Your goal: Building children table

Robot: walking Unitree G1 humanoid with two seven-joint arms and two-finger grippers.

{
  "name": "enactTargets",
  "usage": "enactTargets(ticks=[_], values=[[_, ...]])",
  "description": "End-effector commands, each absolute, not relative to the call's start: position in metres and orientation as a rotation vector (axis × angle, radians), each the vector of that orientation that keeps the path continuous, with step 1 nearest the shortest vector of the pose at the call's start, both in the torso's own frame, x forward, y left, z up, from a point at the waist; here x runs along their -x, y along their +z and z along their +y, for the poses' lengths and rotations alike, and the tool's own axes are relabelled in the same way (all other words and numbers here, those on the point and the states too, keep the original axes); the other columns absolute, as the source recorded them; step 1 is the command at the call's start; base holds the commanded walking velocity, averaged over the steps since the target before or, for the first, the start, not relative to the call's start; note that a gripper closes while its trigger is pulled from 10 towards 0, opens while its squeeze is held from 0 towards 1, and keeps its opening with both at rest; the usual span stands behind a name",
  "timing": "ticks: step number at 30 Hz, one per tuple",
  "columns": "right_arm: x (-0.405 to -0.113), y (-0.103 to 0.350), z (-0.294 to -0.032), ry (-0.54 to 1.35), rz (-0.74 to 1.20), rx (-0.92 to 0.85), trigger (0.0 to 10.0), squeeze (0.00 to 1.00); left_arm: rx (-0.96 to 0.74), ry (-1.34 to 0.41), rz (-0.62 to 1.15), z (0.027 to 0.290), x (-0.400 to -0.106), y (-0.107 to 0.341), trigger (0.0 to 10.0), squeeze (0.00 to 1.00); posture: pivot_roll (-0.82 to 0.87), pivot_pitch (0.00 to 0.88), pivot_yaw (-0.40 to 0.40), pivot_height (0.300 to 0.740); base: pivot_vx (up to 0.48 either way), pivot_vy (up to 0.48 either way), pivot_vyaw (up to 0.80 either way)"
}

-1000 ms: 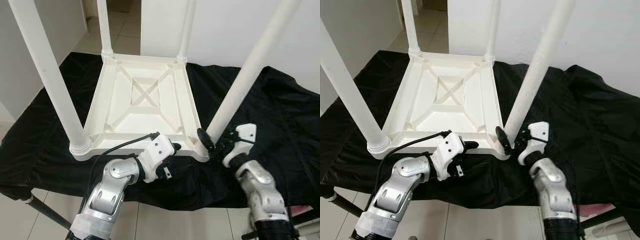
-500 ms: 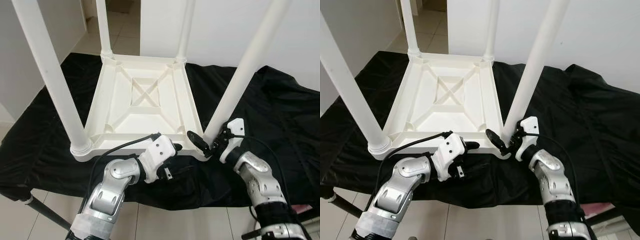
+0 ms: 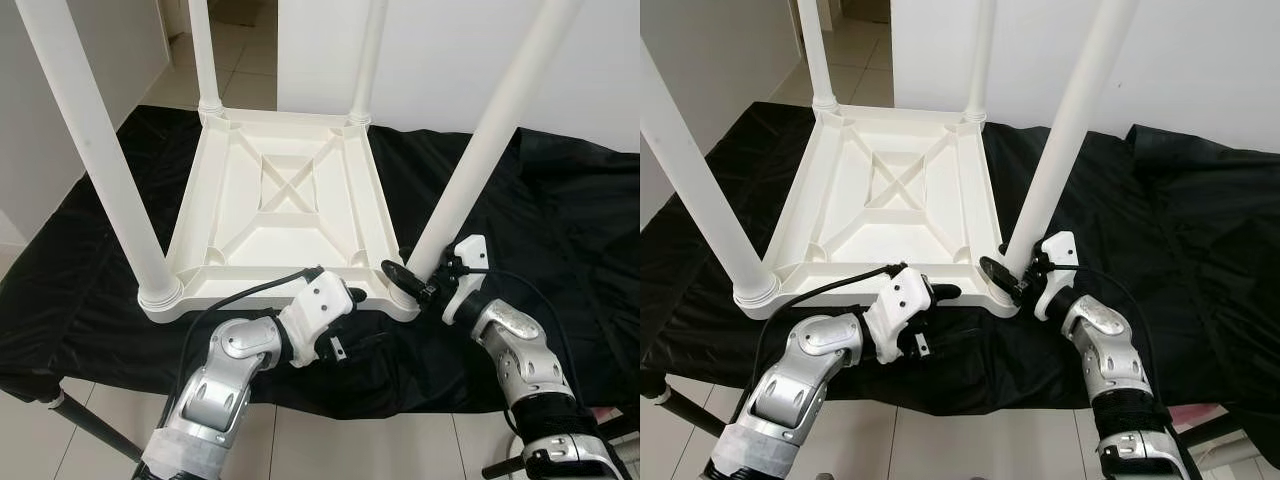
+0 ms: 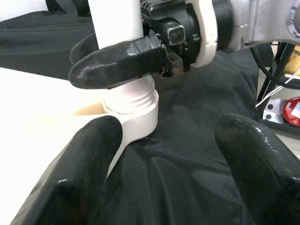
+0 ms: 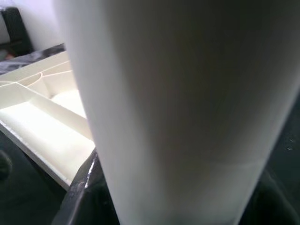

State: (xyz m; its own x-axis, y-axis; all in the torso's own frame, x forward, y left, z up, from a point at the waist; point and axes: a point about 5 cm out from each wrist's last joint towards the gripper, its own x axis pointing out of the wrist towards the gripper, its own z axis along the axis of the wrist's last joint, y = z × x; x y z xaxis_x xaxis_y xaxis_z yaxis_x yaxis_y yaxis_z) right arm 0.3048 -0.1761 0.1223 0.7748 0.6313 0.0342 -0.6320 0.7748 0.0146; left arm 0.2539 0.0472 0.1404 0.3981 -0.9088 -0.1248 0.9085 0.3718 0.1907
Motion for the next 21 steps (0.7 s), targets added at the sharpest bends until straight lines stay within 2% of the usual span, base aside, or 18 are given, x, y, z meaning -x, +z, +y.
enactTargets(ticks=[1,10,14,15,17,21], values=[[-0.302,0.124,-0.172,0.629,-0.044,-0.078,10.0,0.0,-0.252,-1.046,-0.013,0.05,-0.258,0.14,10.0,0.0,0.0,0.0,-0.067,0.74,0.0,0.0,0.0],[-0.291,0.128,-0.157,0.433,-0.098,-0.085,10.0,0.0,-0.254,-1.044,-0.007,0.051,-0.259,0.141,10.0,0.0,-0.01,0.0,-0.063,0.74,0.0,0.0,0.0],[-0.277,0.119,-0.142,0.259,-0.097,-0.105,10.0,0.0,-0.255,-1.038,-0.004,0.053,-0.26,0.14,10.0,0.0,-0.01,0.0,-0.06,0.74,0.0,0.0,0.0],[-0.277,0.119,-0.142,0.259,-0.097,-0.105,10.0,0.0,-0.255,-1.038,-0.004,0.053,-0.26,0.14,10.0,0.0,-0.01,0.0,-0.06,0.74,0.0,0.0,0.0],[-0.272,0.109,-0.144,0.111,-0.053,-0.134,10.0,0.0,-0.254,-1.034,-0.004,0.054,-0.26,0.14,10.0,0.0,-0.01,0.0,-0.062,0.74,0.0,0.0,0.0],[-0.269,0.101,-0.14,-0.021,-0.008,-0.176,10.0,0.0,-0.251,-1.03,-0.004,0.053,-0.261,0.14,10.0,0.0,-0.01,0.0,-0.057,0.74,0.0,0.0,0.0]])
